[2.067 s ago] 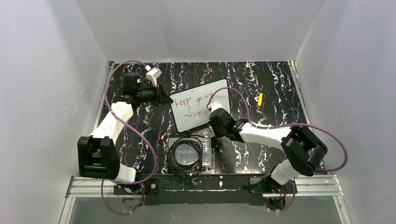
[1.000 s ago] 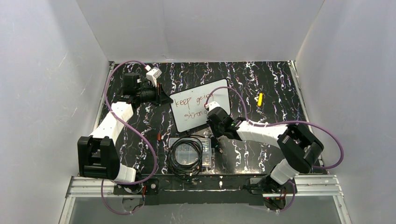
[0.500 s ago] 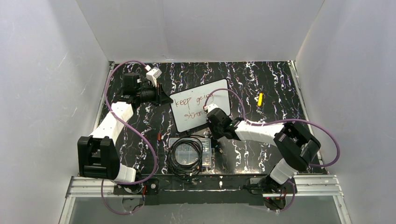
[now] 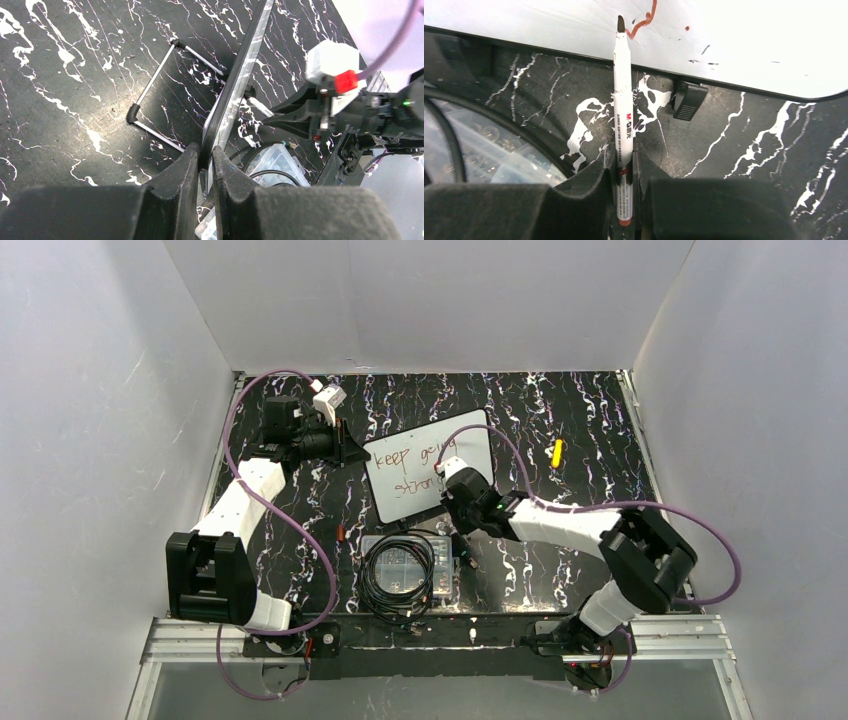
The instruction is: Write a sentence on the whiteboard
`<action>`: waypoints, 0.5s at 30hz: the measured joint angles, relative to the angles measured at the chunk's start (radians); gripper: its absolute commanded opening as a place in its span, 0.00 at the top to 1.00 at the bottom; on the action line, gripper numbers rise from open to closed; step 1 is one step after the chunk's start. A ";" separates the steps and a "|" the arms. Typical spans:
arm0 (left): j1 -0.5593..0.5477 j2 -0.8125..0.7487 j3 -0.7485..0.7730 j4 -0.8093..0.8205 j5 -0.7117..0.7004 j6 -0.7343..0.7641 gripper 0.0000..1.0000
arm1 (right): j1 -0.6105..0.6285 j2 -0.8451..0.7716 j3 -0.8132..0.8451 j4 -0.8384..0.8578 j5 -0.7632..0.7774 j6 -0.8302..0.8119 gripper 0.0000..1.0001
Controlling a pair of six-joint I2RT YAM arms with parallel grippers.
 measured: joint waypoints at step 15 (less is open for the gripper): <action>0.006 -0.037 -0.001 -0.008 -0.080 0.002 0.36 | 0.000 -0.322 -0.029 -0.090 0.093 -0.021 0.99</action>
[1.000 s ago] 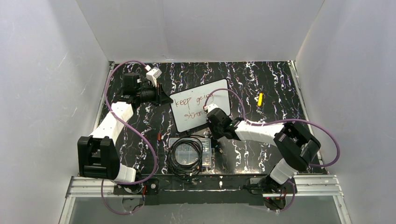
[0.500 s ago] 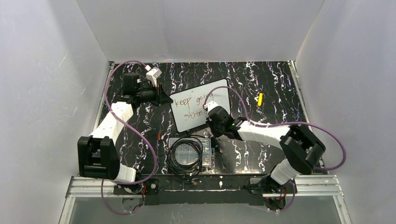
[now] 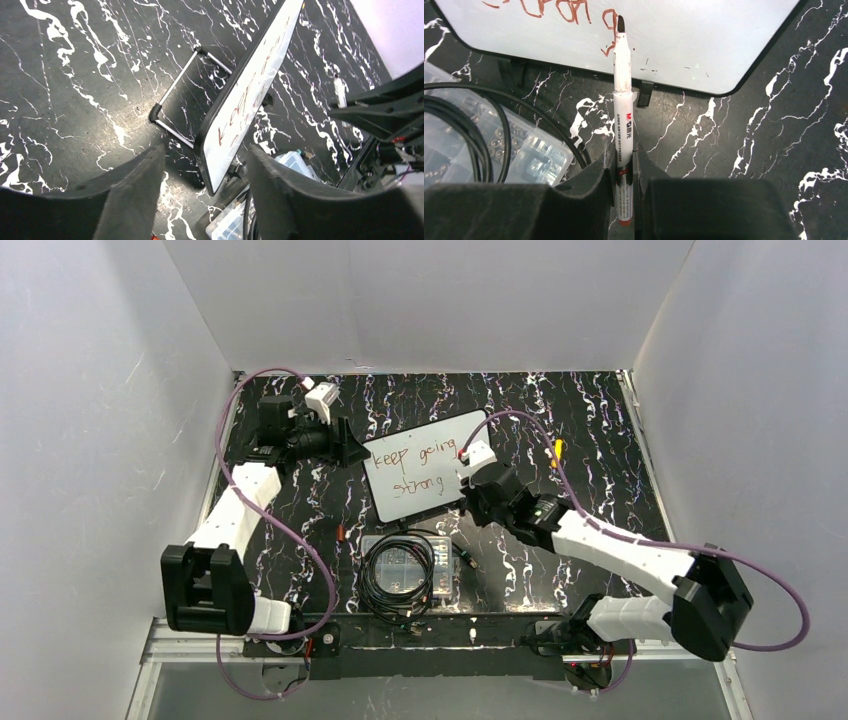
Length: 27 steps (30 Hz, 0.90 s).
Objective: Write a sentence on the whiteboard
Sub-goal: Write a sentence on the whiteboard, then adjust the whiteboard marker at the center of the board.
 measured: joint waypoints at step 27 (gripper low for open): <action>-0.342 -0.747 -0.266 0.043 -0.220 -0.505 0.24 | 0.002 -0.317 -0.177 0.203 -0.395 0.145 0.99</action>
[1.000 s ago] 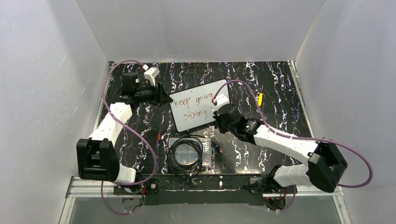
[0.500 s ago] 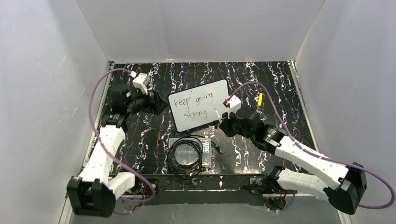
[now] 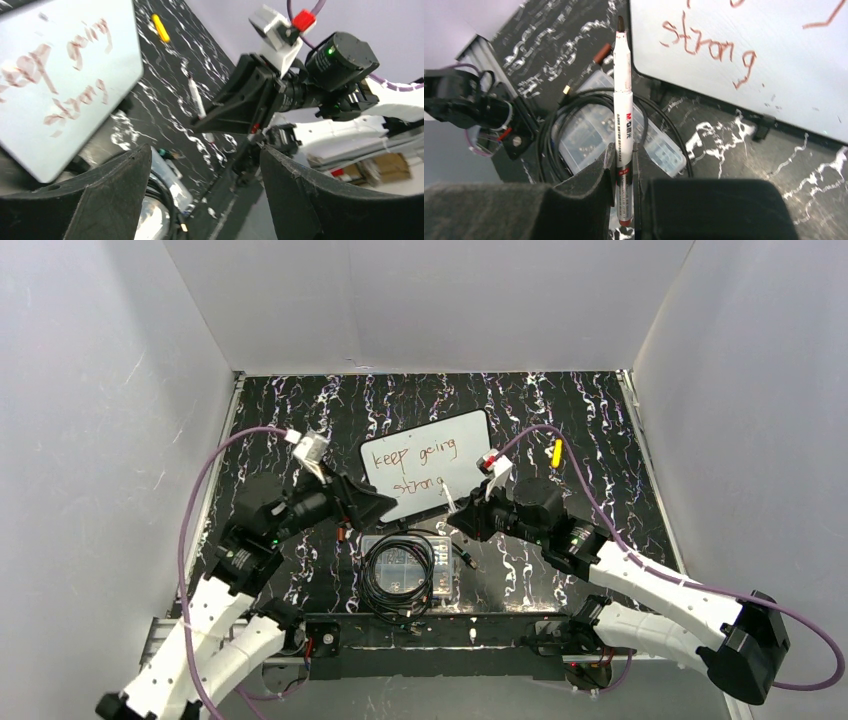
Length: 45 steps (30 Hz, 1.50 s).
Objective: Write a sentence on the whiteboard
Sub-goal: Adjust the whiteboard marker at the center of the board.
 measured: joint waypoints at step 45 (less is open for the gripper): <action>-0.454 0.357 -0.026 0.253 -0.551 -0.349 1.00 | 0.127 0.034 0.021 0.113 0.053 0.067 0.61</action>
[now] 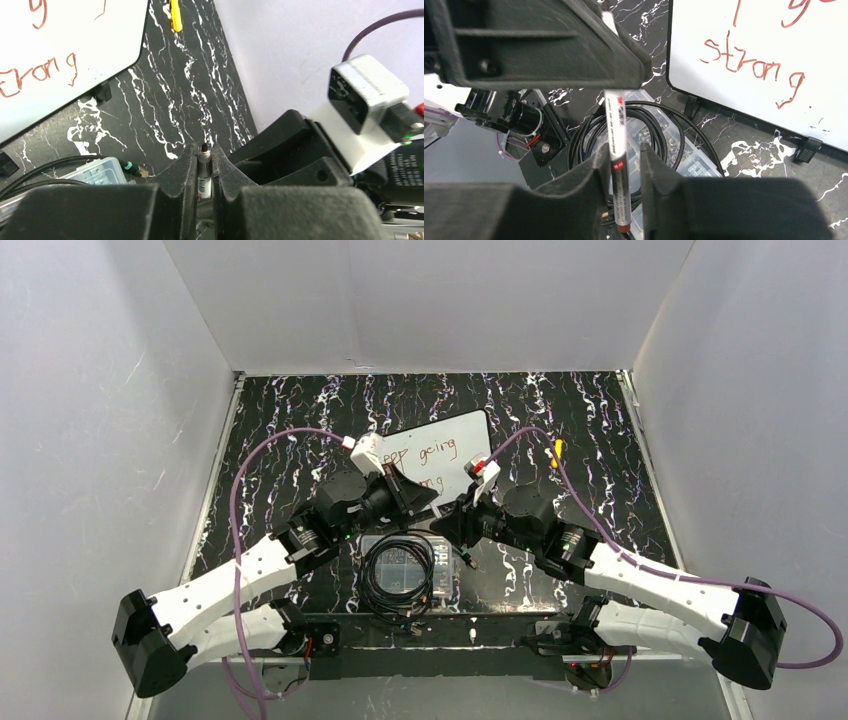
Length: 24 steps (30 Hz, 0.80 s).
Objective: Write a sentence on the whiteboard
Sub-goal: Adjust the whiteboard marker at the center of the board.
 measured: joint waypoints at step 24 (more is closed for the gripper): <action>0.008 -0.071 -0.043 0.004 -0.038 -0.048 0.27 | 0.040 -0.032 -0.021 -0.025 0.074 0.042 0.99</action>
